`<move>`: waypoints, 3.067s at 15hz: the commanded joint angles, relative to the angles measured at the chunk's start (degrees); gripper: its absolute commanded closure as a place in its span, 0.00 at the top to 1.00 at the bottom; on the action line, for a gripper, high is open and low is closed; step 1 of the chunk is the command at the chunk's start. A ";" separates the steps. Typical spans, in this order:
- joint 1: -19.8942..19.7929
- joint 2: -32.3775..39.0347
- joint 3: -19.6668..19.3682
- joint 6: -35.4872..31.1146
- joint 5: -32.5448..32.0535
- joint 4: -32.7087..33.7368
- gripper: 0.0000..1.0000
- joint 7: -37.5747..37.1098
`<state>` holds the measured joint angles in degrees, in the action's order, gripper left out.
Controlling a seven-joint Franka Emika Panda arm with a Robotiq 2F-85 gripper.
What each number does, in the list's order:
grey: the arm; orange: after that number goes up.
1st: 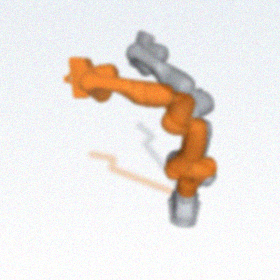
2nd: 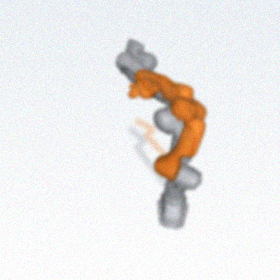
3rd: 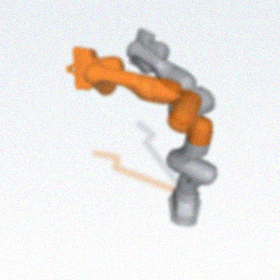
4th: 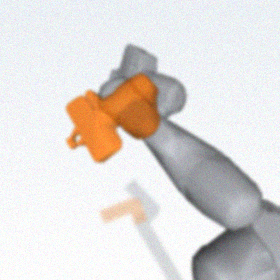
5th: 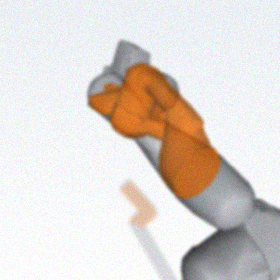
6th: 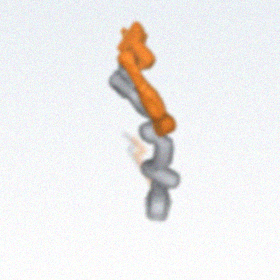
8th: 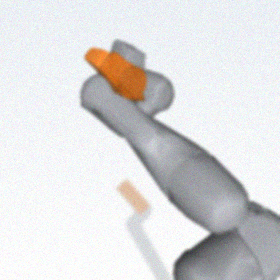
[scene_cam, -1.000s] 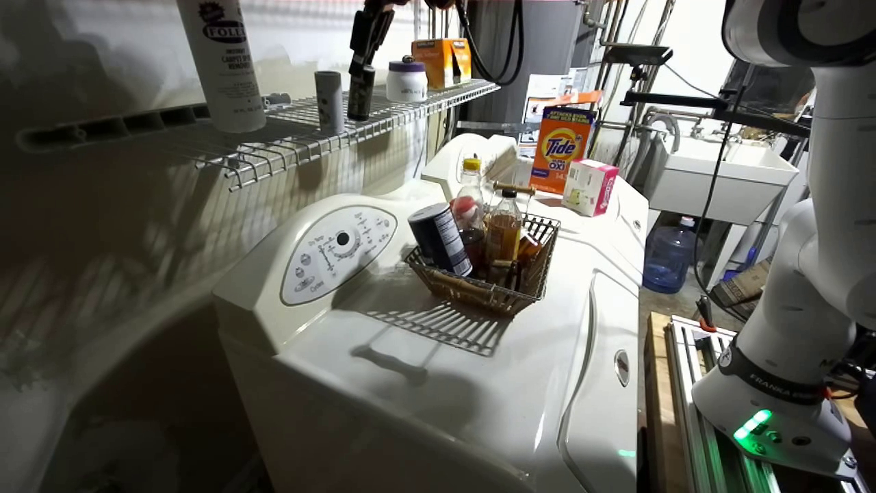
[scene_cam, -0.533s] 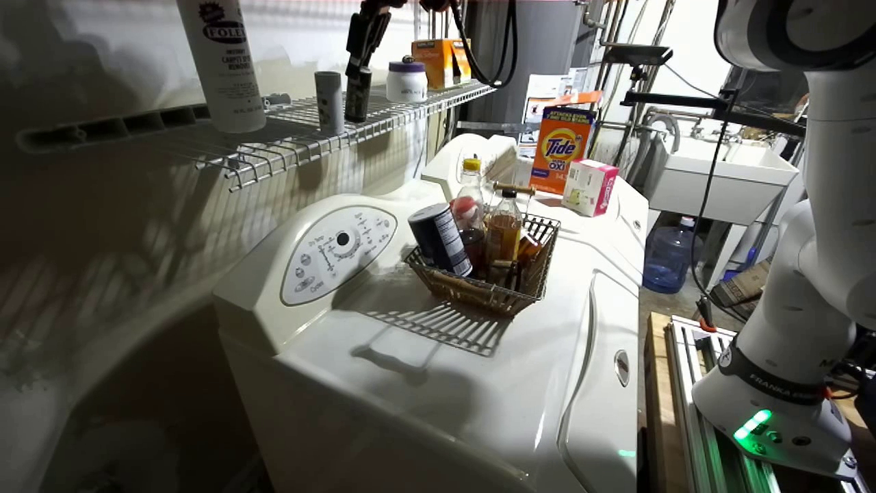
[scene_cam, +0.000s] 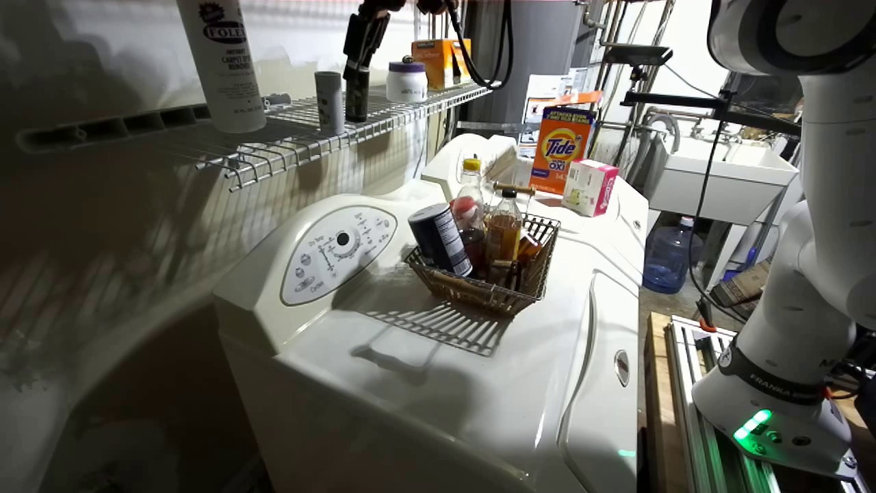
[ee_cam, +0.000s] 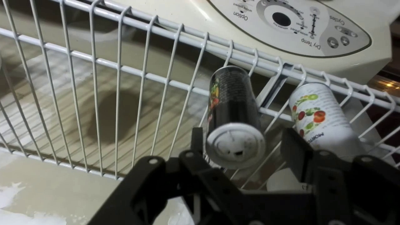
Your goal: Remove the object from the basket and place it on the rack
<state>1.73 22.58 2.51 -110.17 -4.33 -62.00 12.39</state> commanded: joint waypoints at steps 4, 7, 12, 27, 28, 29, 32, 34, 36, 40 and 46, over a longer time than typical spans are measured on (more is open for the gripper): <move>0.13 2.64 0.36 2.04 0.25 3.30 1.00 0.30; 0.37 1.29 0.28 2.11 -0.23 2.52 1.00 -0.24; 0.39 -2.99 0.45 1.94 0.11 -0.48 1.00 -0.74; -0.02 -31.69 1.35 -8.05 12.68 -33.84 1.00 -0.31; 0.06 -33.37 1.38 -8.96 12.42 -36.10 1.00 -0.58; 0.07 -35.01 1.45 -9.93 11.75 -38.38 1.00 -1.10; 0.91 -38.85 0.71 -11.53 11.09 -43.57 1.00 -1.81; 1.07 -40.95 0.61 -13.15 10.98 -46.48 1.00 -1.82; 1.27 -42.70 0.52 -15.43 11.06 -49.09 1.00 -1.70; 1.62 -45.10 0.48 -18.81 10.82 -53.00 1.00 -2.16; 2.07 -44.36 0.10 -19.73 10.41 -53.52 1.00 -1.96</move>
<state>2.67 -21.89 3.51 -130.05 6.71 -115.75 10.89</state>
